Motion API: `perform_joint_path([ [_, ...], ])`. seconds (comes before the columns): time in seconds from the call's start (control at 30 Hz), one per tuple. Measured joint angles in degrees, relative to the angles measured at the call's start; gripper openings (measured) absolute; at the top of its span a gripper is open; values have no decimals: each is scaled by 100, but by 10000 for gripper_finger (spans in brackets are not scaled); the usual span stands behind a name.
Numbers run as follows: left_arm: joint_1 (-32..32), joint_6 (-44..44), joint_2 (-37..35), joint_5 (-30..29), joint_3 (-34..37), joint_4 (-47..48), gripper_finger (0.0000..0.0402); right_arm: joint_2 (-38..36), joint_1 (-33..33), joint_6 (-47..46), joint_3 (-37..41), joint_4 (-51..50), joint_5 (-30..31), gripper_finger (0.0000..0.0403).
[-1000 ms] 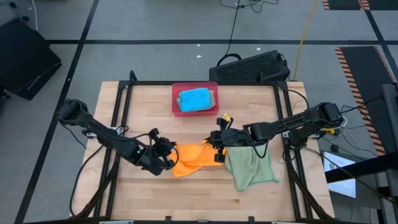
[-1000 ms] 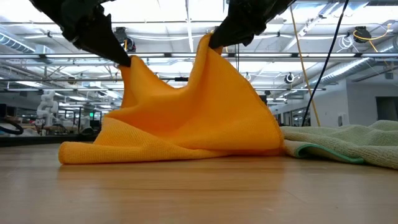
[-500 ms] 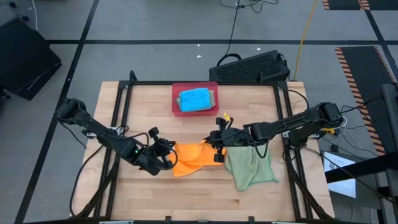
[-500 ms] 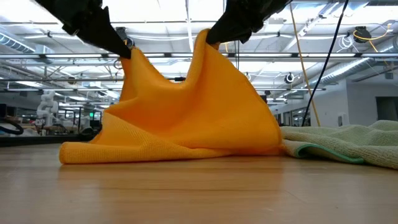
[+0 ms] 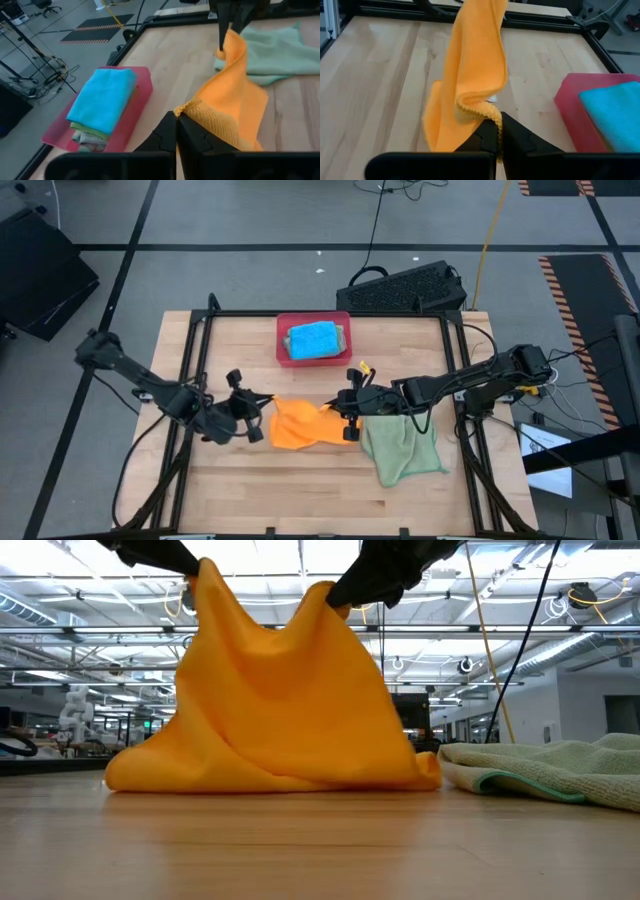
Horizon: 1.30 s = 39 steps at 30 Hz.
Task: Fold microfiber towels
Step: Fold the yellow towel
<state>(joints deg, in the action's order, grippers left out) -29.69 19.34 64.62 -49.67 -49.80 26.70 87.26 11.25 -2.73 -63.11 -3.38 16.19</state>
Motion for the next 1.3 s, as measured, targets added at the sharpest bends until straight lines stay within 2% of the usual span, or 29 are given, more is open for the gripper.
perform_joint_path([
  [0.3, -9, -166, -94, 166, 0, 16, 4, 0, 9, -220, 0, 274, -2, 4],
  [0.43, -119, -174, -96, 161, 0, -30, 8, 9, 9, 107, 0, 435, 15, 4],
  [0.6, -334, -613, -100, 220, -108, -639, 4, -79, 262, -89, -201, 436, 590, 4],
  [0.7, -505, -681, -62, 315, -509, -702, 6, -151, 697, -37, -699, -55, 1047, 4],
  [0.83, -762, -526, 38, 327, -1273, -269, 3, -160, 1214, -179, -1536, -935, 1680, 4],
  [0.93, -956, -580, 153, 403, -1945, -179, 6, -157, 1523, -332, -2008, -1342, 1823, 4],
  [1.07, -1227, -1187, 433, 1387, -2800, -155, 3, -157, 1915, -301, -2458, -1509, 1831, 4],
  [1.13, -1380, -1405, 597, 1620, -3214, -133, 4, -155, 2088, -173, -2677, -1506, 1845, 4],
  [1.2, -1555, -1475, 704, 1455, -3557, 191, 5, -157, 2225, -85, -2863, -1533, 2003, 4],
  [1.3, -1625, -1064, 754, 643, -3804, 1032, 3, -157, 2329, -81, -3010, -1770, 2222, 4],
])
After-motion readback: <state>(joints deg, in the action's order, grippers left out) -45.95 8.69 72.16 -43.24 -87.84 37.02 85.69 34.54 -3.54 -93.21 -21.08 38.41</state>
